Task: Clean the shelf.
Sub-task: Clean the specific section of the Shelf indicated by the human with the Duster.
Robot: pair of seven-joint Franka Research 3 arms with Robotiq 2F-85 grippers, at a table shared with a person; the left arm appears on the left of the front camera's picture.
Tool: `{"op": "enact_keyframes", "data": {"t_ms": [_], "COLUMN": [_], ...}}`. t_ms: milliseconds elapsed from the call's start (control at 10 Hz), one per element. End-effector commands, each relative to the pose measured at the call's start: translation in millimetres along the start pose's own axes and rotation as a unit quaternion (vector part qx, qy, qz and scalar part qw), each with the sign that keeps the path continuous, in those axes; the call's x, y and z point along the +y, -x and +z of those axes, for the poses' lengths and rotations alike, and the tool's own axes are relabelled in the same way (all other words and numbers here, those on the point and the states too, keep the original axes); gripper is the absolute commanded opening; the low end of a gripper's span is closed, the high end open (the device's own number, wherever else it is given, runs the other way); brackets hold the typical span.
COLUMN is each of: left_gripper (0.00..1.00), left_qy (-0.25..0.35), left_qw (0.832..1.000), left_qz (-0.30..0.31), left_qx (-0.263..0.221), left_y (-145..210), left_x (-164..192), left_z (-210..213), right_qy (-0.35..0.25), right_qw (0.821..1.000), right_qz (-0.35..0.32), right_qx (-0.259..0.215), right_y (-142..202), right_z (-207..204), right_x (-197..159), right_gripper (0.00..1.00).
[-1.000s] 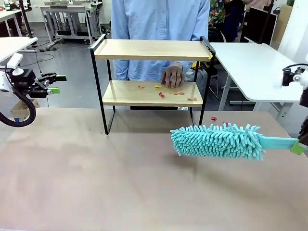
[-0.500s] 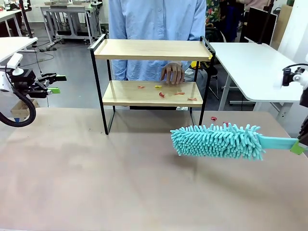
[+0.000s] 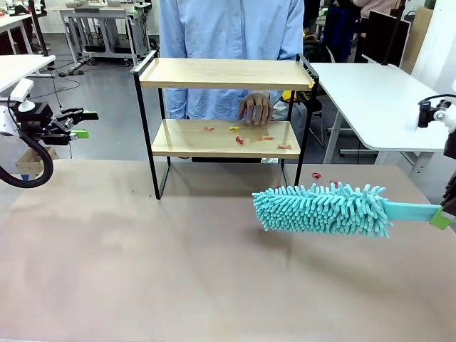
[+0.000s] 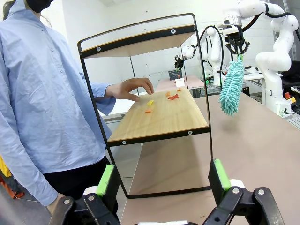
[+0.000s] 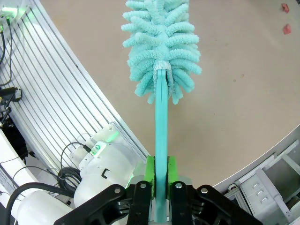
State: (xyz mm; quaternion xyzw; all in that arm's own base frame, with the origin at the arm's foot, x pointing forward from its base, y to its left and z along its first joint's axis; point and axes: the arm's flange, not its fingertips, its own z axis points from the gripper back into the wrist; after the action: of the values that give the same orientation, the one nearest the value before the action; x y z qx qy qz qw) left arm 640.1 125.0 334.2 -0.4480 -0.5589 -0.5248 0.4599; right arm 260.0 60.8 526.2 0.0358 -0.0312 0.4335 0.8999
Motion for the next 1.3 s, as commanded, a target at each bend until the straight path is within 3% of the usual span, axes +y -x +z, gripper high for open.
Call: {"op": "enact_keyframes", "data": {"t_ms": [0, 100, 400, 700, 900, 1000, 1100, 1200], "left_gripper": [1.0, 1.0, 1.0, 1.0, 1.0, 1.0, 1.0, 1.0], "left_qy": [0.0, 0.0, 0.0, 0.0, 0.0, 0.0, 0.0, 0.0], "left_qw": [1.0, 1.0, 1.0, 1.0, 1.0, 1.0, 1.0, 1.0], "left_qz": [-0.005, -0.005, -0.005, -0.005, -0.005, -0.005, -0.005, -0.005], "left_qx": [0.002, 0.002, 0.002, 0.002, 0.002, 0.002, 0.002, 0.002], "left_y": [-3.4, -3.4, -3.4, -3.4, -3.4, -3.4, -3.4, -3.4], "left_x": [-0.1, -0.1, -0.1, -0.1, -0.1, -0.1, -0.1, -0.1], "left_z": [-0.9, -0.9, -0.9, -0.9, -0.9, -0.9, -0.9, -0.9], "right_qy": [-0.003, -0.012, -0.017, -0.076, -0.096, -0.169, -0.09, -0.09], "right_qw": [0.999, 0.995, 0.983, 0.953, 0.94, 0.927, 0.951, 0.951], "right_qz": [-0.009, -0.049, -0.1, -0.194, -0.236, -0.231, -0.209, -0.209], "right_qx": [-0.046, -0.09, -0.153, -0.22, -0.228, -0.243, -0.208, -0.208], "right_y": [-22.2, -45.1, -99.8, -161.3, -186.5, -185.5, -171.3, -171.3], "right_z": [5.0, 11.0, 18.1, 22.2, 19.2, 22.2, 21.5, 21.5], "right_x": [13.9, 28.2, 84.0, 146.9, 165.7, 157.7, 165.6, 165.6], "right_gripper": [0.13, 0.13, 0.13, 0.13, 0.13, 0.13, 0.13, 0.13]}}
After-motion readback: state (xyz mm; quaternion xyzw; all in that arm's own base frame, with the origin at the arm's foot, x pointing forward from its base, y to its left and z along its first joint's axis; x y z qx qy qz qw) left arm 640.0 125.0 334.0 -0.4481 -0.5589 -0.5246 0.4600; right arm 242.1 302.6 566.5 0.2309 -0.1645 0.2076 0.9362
